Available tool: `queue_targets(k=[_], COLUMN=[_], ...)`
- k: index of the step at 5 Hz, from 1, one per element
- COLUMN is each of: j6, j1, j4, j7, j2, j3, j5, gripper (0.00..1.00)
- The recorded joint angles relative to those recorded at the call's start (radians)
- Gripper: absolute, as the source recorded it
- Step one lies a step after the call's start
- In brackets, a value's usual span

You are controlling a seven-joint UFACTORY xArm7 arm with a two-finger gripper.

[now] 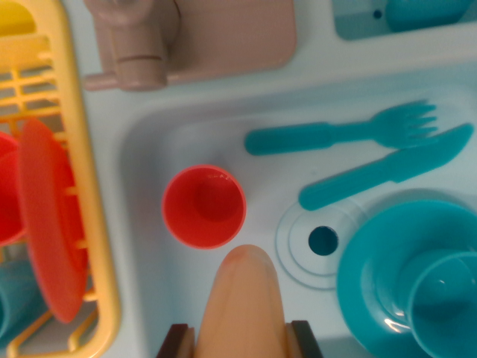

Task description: Pick detergent from the sink

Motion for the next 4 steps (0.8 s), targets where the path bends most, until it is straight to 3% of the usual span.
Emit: queue_targets(k=[1,2,3,4], j6=[0.000,0.047,0.047,0.094], j1=[0.0000,-0.0001,-0.0001,-0.0001], j4=[0.000,0.032,0.032,0.063], j7=[0.000,0.003,0.003,0.006], j2=[0.000,-0.016,-0.016,-0.031], j3=[0.000,0.000,0.000,0.000], j5=[0.0000,-0.0023,-0.0023,-0.0046], gripper=[1.00,1.00,1.00,1.00])
